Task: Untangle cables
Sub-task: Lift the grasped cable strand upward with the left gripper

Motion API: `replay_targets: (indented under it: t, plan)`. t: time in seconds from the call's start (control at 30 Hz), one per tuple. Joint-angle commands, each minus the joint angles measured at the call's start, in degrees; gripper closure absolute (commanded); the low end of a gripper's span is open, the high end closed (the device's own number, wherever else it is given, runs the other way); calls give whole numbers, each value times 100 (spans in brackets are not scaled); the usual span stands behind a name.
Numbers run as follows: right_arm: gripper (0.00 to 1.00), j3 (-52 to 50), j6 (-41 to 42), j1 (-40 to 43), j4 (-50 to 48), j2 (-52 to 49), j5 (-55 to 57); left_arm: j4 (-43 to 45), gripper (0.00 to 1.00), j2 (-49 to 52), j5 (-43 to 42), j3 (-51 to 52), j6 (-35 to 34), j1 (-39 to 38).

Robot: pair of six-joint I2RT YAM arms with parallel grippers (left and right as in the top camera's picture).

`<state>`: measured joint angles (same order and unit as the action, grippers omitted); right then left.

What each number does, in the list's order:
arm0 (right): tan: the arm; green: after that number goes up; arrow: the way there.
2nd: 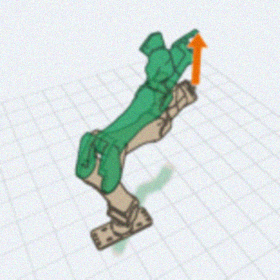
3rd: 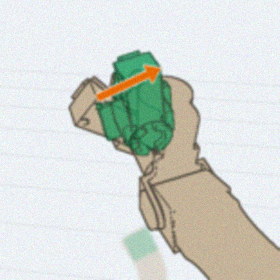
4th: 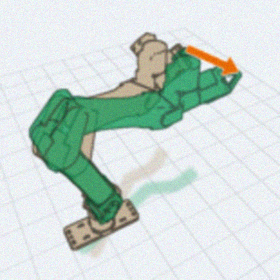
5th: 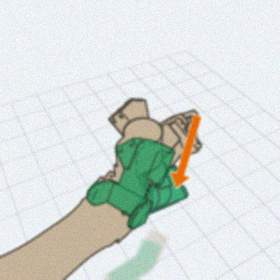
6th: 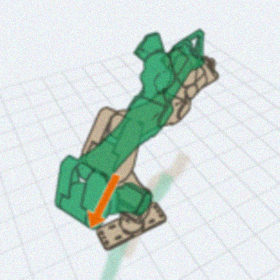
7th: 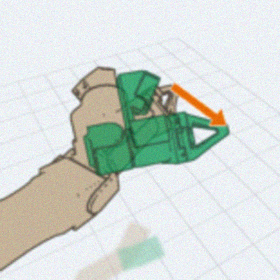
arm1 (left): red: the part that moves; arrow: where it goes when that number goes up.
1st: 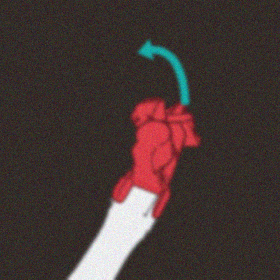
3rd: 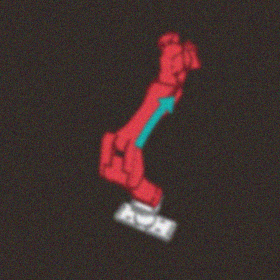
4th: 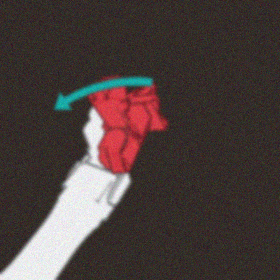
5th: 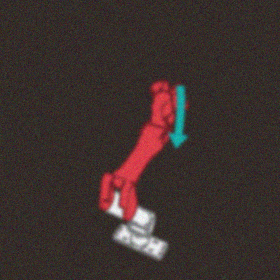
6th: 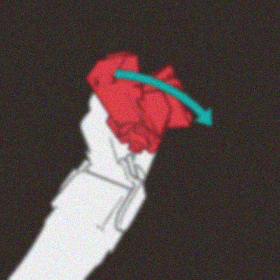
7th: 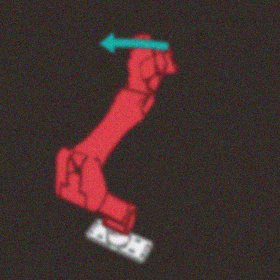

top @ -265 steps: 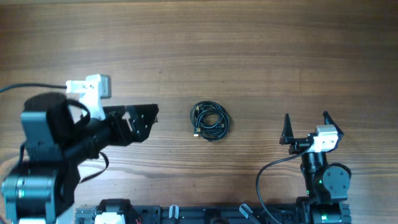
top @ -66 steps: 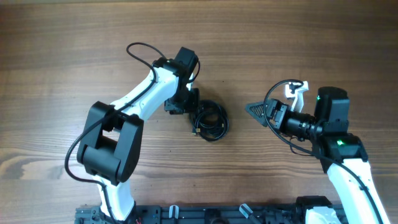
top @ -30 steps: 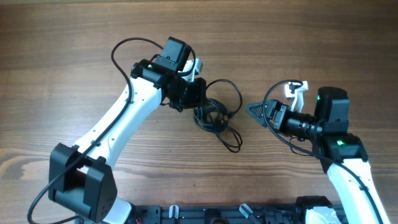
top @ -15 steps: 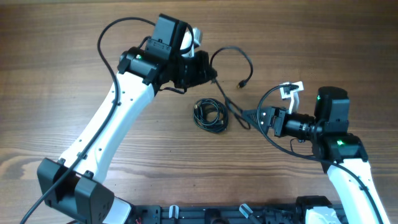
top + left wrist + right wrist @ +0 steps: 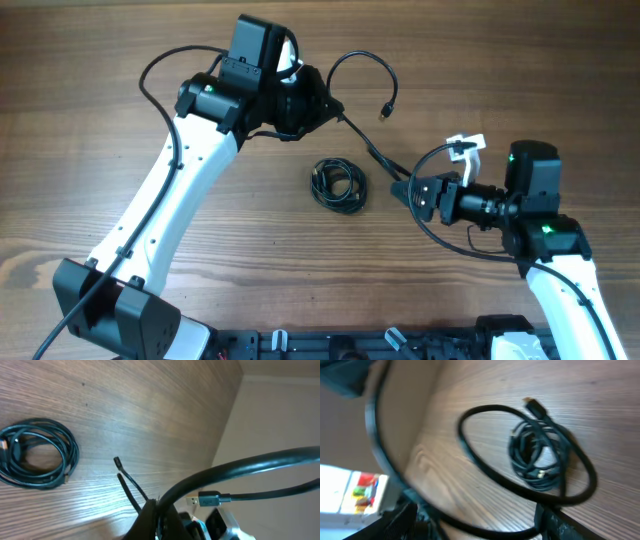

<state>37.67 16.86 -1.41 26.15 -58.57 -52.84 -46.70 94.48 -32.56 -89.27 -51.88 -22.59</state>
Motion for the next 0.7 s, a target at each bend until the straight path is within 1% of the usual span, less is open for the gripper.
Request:
replay_targets:
  t: [0.0,0.03,0.13,0.2,0.27,0.3,0.4,0.43,0.47,0.53,0.63,0.67]
  plan:
    - [22,98,931,-13,114,-11,1215,2,96,-160,-529,-118,-105,11]
    - [23,98,1213,-13,184,-11,1456,-2,96,-160,-608,-118,-87,11]
    - [20,98,1235,-11,184,-11,1517,-70,96,-160,-601,-118,-85,24]
    - [19,98,1604,-11,271,-11,1869,-155,96,-160,-599,-118,-83,28]
    - [19,98,2140,-11,461,-11,2470,-232,96,-160,-601,-118,-57,28]
    - [19,98,2216,-11,527,-11,2623,-238,96,-160,-605,-118,229,35]
    - [18,98,2194,-11,546,-11,2542,-240,96,-162,-560,-118,999,162]
    - [17,98,2015,-11,520,-11,2398,-271,96,-162,-415,-118,1084,245]
    - [17,98,1812,-11,455,-11,2188,-407,96,-162,-98,-118,1099,433]
    - [17,98,1744,-11,413,-11,1998,-669,96,-162,120,-118,1123,680]
    - [16,98,1742,-11,385,-11,1978,-1143,96,-162,155,-118,1703,973]
    - [14,98,1746,-13,339,-11,1978,-1329,96,-162,153,-118,1902,986]
